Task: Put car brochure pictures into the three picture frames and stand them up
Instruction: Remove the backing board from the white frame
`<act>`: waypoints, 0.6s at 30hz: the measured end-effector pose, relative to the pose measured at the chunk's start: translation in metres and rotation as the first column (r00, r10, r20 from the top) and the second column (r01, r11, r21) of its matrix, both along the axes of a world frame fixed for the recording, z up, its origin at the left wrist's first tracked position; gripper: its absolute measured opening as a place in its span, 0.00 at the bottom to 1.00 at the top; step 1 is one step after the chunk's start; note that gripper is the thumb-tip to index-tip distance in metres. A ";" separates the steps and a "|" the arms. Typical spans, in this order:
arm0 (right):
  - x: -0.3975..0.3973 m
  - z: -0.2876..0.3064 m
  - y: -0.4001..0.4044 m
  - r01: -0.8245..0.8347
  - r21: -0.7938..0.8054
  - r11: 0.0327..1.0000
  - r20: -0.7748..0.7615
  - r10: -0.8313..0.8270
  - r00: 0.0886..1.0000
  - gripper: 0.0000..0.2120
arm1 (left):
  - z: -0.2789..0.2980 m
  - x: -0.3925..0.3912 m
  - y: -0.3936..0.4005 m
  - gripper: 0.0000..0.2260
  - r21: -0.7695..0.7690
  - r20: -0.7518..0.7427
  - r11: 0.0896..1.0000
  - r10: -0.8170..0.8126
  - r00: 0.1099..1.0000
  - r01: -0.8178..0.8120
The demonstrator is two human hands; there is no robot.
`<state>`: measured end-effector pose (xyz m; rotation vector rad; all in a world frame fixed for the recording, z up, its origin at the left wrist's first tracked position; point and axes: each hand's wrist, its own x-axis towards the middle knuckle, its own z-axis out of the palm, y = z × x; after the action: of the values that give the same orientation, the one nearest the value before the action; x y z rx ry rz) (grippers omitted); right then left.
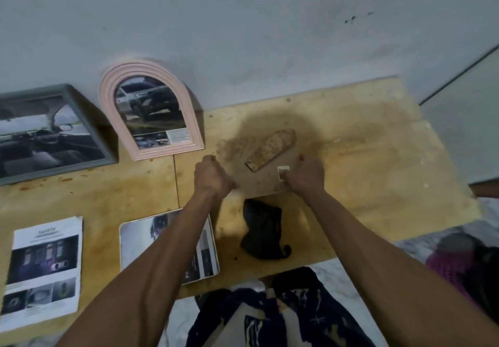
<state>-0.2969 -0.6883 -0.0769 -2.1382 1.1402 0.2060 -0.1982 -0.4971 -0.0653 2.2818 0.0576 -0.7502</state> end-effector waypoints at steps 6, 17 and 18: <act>0.024 -0.029 -0.030 -0.104 -0.043 0.994 -0.069 0.100 0.993 0.30 | -0.030 0.016 -0.030 0.44 0.043 -0.043 0.998 0.053 0.998 -0.052; 0.020 -0.050 -0.035 -0.148 -0.054 0.988 -0.035 0.146 0.989 0.28 | -0.069 0.015 -0.041 0.27 0.220 0.064 0.976 -0.008 0.998 -0.007; 0.020 -0.050 -0.034 -0.142 -0.055 0.988 -0.028 0.141 0.990 0.28 | -0.069 0.013 -0.041 0.24 0.225 0.072 0.974 -0.013 0.997 -0.004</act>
<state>-0.2773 -0.7225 -0.1265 -2.2751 1.0191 0.2669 -0.1851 -0.5382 -0.1340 2.5233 0.1084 -0.6920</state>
